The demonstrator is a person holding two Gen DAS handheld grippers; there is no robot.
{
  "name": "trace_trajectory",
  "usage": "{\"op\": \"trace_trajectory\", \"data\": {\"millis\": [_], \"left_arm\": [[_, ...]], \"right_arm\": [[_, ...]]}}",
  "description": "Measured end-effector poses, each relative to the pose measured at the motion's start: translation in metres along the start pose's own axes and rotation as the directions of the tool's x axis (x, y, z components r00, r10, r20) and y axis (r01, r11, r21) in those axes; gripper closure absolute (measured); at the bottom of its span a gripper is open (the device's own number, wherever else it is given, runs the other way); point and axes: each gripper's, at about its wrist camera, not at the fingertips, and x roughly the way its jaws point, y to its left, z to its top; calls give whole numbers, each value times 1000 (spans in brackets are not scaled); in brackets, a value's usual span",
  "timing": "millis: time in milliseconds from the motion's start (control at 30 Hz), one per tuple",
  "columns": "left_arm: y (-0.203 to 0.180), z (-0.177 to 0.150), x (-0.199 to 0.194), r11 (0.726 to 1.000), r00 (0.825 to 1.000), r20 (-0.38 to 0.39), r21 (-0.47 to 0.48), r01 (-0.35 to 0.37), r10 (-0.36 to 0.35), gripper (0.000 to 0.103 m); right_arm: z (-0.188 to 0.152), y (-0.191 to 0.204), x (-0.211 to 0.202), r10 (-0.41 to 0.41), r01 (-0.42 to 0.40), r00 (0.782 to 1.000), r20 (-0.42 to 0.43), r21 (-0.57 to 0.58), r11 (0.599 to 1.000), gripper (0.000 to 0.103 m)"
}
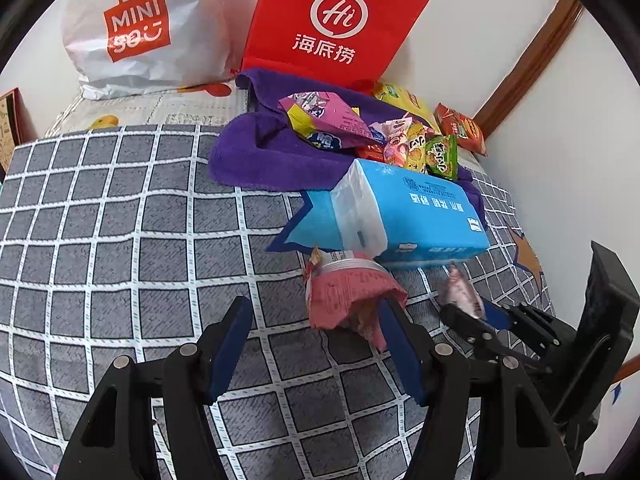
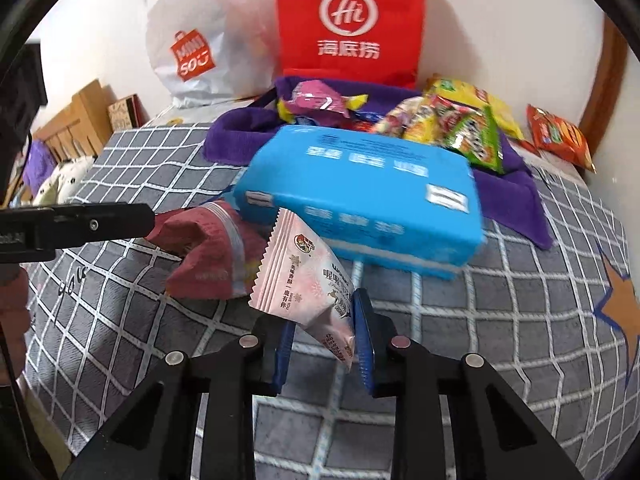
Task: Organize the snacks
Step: 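Grasp the pink wrapped packet with the right tool while the left grasps the red bag, then lift both snacks and carry them over the purple towel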
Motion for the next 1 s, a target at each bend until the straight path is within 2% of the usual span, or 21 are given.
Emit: {"op": "trace_trajectory", "data": {"millis": [367, 567, 667, 1000], "left_arm": [[-6, -5, 1, 1000, 1000, 0, -14, 22, -22, 39], [-14, -7, 4, 998, 998, 0, -7, 65, -65, 39], [-20, -5, 6, 997, 997, 0, 6, 78, -78, 35], [-37, 5, 48, 998, 998, -55, 52, -34, 36, 33]], "right_arm": [[-19, -31, -25, -11, 8, 1000, 26, 81, 997, 75], [-24, -39, -24, -12, 11, 1000, 11, 97, 995, 75], [-25, -43, -26, -9, 7, 1000, 17, 108, 994, 75], [-25, -57, -26, 9, -11, 1000, 17, 128, 992, 75]]}}
